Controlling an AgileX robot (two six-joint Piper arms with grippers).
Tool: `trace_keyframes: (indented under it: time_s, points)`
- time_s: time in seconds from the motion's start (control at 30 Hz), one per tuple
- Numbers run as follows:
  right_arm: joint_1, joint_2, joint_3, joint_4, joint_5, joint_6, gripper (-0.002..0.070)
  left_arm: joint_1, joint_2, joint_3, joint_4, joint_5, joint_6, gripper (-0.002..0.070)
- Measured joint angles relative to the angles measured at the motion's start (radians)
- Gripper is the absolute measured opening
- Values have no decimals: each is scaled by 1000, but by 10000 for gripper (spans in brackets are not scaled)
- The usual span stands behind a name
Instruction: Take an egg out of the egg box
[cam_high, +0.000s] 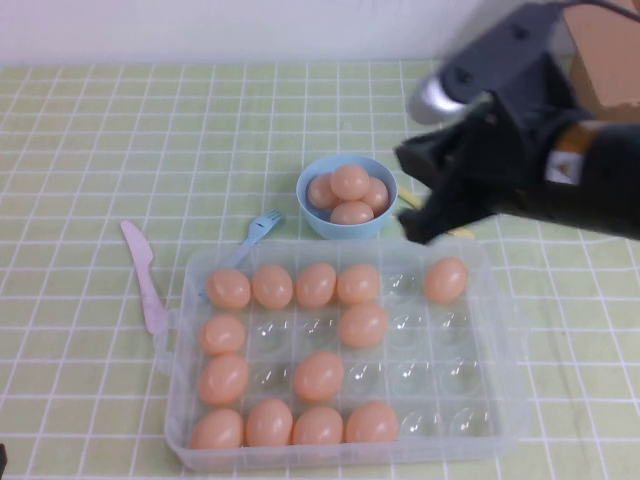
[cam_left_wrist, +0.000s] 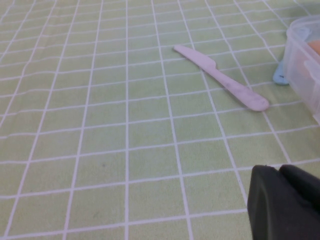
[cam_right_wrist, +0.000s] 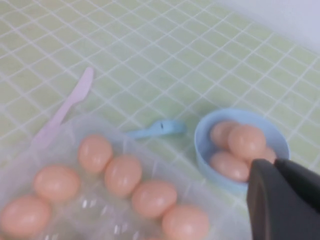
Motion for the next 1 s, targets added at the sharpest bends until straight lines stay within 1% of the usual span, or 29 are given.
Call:
trace_keyframes:
  time_s: [0.13, 0.23, 0.53, 0.73, 0.8, 0.97, 1.0]
  points:
    - [0, -134, 82, -4, 110, 0, -16, 0, 0, 0, 0, 0, 0, -5]
    - [0, -221, 164, -4, 136, 0, -16, 0, 0, 0, 0, 0, 0, -5]
    - [-9, -552, 476, -6, 36, 0, -17, 0, 0, 0, 0, 0, 0, -5]
    - [-29, -809, 678, -6, 3, 59, -17, 0, 0, 0, 0, 0, 0, -5]
    - [-81, -909, 740, -6, -2, 65, -17, 0, 0, 0, 0, 0, 0, -4]
    - [-290, -1053, 860, -6, -49, 71, -17, 0, 0, 0, 0, 0, 0, -5]
    - [-352, -1085, 887, -6, -65, 71, -17, 0, 0, 0, 0, 0, 0, -5]
